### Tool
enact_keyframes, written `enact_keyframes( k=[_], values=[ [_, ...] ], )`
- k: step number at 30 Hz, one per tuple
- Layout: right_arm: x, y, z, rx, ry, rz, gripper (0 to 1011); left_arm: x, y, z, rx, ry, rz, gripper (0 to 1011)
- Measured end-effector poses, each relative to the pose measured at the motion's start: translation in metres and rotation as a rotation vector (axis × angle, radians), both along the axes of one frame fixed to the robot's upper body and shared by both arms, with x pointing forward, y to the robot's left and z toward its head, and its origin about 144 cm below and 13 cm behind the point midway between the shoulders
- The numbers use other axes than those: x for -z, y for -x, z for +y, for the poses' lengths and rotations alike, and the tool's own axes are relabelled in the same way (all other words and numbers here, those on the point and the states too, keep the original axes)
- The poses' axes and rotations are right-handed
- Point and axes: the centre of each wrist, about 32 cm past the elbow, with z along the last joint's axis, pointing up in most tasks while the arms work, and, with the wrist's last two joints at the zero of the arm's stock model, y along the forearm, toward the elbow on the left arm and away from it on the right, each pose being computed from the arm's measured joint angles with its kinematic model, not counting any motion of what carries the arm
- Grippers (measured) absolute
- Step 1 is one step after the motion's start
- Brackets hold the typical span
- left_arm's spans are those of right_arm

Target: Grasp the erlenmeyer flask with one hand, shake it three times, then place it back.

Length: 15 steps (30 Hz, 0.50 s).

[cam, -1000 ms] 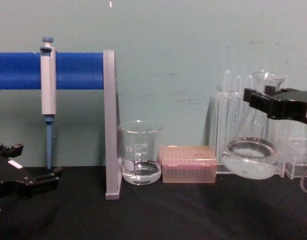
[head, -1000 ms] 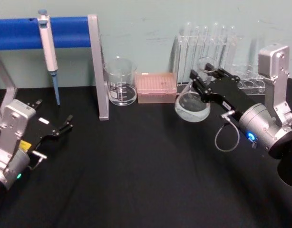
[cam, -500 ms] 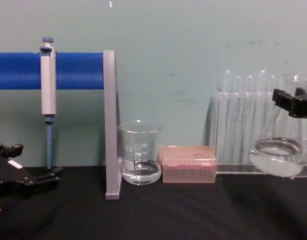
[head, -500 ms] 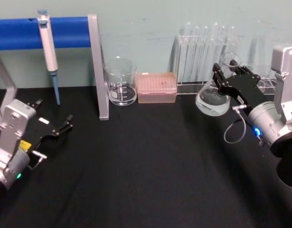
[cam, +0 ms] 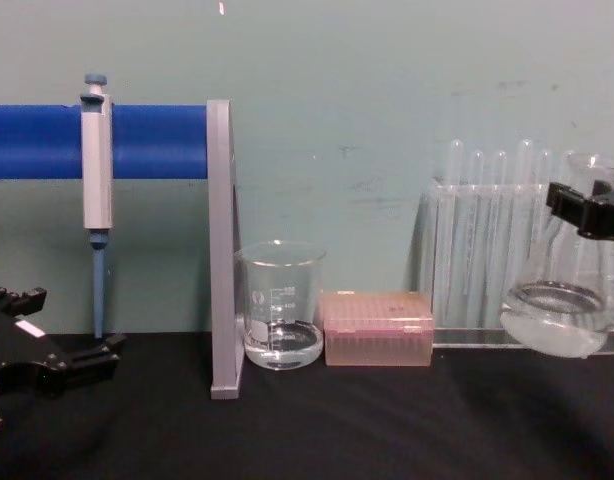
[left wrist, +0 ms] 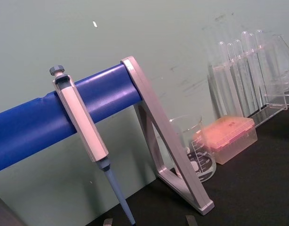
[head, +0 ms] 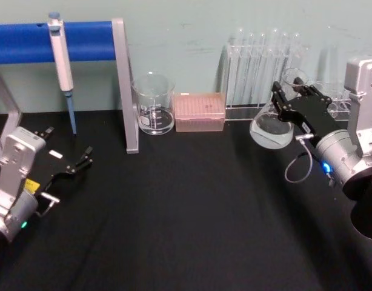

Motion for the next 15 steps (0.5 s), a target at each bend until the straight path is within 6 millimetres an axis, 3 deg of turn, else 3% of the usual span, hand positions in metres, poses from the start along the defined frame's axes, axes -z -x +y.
enact_keyframes(
  k=[15],
  values=[
    [0.0003, -0.0018, 0.0058, -0.129, 0.014, 0.016, 450, 0.0000, 0.0000, 0.0000, 0.000, 0.000, 0.000, 1001]
  ],
)
